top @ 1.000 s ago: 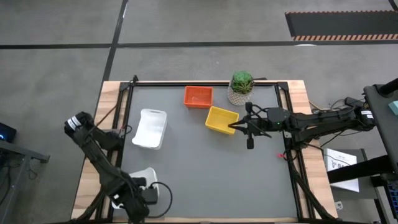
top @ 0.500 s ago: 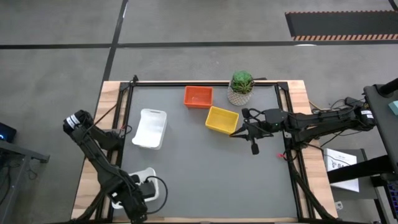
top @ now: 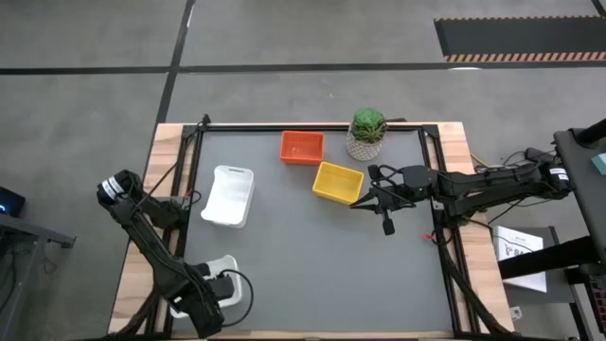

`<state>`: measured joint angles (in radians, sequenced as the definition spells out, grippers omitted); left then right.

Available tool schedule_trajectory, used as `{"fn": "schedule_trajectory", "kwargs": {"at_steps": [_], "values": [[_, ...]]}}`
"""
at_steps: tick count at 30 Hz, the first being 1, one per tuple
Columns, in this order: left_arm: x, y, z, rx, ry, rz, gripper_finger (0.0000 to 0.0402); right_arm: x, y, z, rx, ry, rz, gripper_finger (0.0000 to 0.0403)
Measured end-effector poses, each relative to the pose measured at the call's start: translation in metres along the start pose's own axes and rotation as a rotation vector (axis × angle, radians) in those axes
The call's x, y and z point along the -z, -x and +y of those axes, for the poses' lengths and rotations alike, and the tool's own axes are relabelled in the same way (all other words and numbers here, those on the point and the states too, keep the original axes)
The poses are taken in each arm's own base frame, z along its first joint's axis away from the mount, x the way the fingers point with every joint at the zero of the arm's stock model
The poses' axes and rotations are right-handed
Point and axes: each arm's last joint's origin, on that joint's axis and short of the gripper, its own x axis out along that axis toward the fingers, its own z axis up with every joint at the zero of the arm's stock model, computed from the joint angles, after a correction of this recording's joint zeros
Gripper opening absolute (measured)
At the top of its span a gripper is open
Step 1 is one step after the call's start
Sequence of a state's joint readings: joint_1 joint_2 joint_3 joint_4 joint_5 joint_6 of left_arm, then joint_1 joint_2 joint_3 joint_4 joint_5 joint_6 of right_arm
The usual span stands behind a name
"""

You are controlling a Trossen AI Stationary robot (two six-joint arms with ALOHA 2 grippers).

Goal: Stack baskets by color
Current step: Stack the bottom stacked white bins on top of the white bin

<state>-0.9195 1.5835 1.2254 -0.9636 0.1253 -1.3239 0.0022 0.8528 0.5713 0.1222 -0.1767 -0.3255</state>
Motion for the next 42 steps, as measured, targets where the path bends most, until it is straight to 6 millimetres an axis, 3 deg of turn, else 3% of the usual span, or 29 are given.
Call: {"fn": "schedule_trajectory", "kwargs": {"at_steps": [6, 13, 19, 27, 35, 38, 42], "values": [[-0.001, -0.018, 0.010, -0.014, 0.016, 0.002, 0.0155, 0.001, 0.000, 0.000, -0.009, -0.003, 0.006, 0.0009], [-0.007, -0.019, 0.009, 0.016, 0.036, -0.015, 0.0016, 0.001, 0.000, 0.001, -0.010, -0.004, 0.008, 0.0009], [-0.014, -0.009, 0.000, 0.088, 0.078, -0.035, 0.0003, 0.001, 0.000, 0.001, -0.011, -0.004, 0.009, 0.0009], [-0.050, 0.037, -0.010, 0.207, 0.252, -0.148, 0.0001, 0.001, 0.000, 0.001, -0.010, -0.004, 0.010, 0.0009], [-0.082, 0.104, -0.017, 0.247, 0.152, -0.471, 0.0000, 0.002, 0.000, 0.001, -0.014, -0.006, 0.020, 0.0009], [-0.091, 0.133, -0.009, 0.177, 0.151, -0.594, 0.0000, 0.003, 0.000, 0.001, -0.018, -0.002, 0.035, 0.0009], [-0.099, 0.169, 0.015, 0.019, 0.275, -0.707, 0.0000, 0.003, 0.000, 0.001, -0.019, 0.004, 0.037, 0.0009]]}}
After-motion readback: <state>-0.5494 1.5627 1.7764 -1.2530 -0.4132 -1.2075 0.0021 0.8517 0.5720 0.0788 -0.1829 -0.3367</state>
